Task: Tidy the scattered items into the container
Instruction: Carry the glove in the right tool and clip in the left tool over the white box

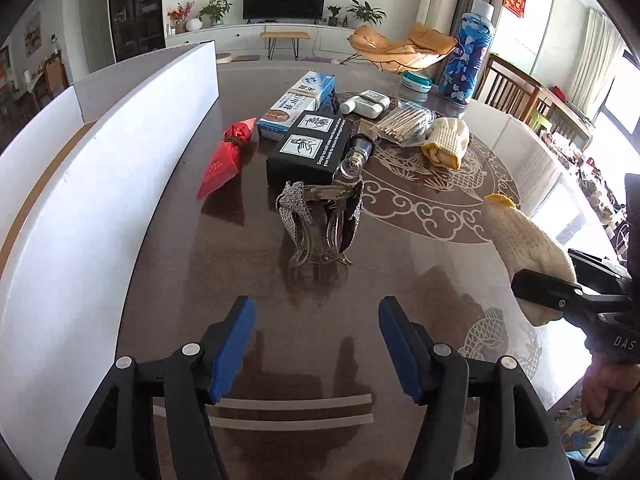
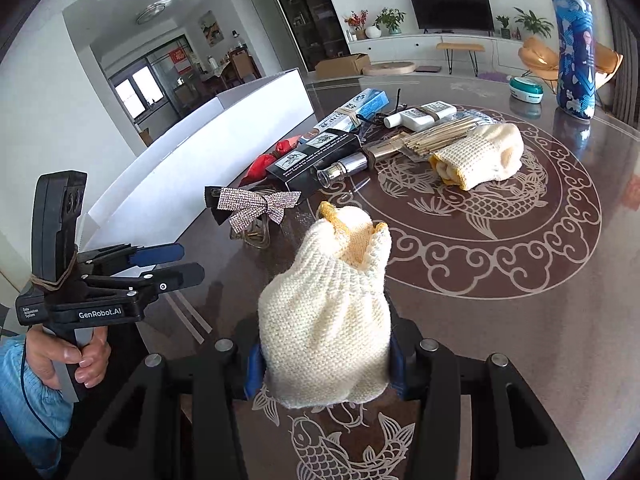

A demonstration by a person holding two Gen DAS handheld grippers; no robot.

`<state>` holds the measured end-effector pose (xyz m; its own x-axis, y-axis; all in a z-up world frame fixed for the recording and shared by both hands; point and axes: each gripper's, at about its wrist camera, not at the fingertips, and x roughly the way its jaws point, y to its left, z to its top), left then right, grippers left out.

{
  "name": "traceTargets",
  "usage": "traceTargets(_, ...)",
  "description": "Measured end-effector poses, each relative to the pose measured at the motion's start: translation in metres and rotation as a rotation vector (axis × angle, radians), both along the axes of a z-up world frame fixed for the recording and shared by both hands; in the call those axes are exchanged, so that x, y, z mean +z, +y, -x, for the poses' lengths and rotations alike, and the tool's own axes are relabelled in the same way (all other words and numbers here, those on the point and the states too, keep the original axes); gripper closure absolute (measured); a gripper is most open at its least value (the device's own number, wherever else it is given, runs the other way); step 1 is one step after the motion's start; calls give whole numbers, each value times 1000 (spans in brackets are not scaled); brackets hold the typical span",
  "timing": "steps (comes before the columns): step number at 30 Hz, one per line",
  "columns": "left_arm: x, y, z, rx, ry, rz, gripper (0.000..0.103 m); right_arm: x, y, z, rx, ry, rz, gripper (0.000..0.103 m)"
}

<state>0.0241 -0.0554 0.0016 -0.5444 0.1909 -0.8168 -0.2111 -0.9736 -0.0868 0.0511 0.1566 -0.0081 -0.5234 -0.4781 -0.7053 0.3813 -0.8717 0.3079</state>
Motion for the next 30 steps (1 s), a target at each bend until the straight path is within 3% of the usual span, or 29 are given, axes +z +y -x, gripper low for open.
traceTargets(5, -10, 14, 38, 3, -22, 13, 39, 1, 7, -6, -9, 8, 16, 54)
traceTargets(9, -16, 32, 56, -8, -11, 80, 39, 1, 15, -9, -17, 13, 21, 54)
traceTargets(10, -16, 33, 59, -15, -7, 82, 40, 0, 17, -9, -21, 12, 20, 54)
traceTargets(11, -16, 32, 61, -14, -8, 70, 53, -2, 20, -9, -26, 9, 22, 54)
traceTargets(19, 16, 6, 27, 55, 79, 20, 56, -9, 32, -11, -43, 0, 15, 54)
traceTargets(24, 65, -35, -6, 110, 145, -46, 56, -1, 12, -8, 1, 9, 6, 54)
traceTargets(30, 108, -140, -29, 290, 201, -17, 56, 40, -67, 1, 154, 84, -3, 54)
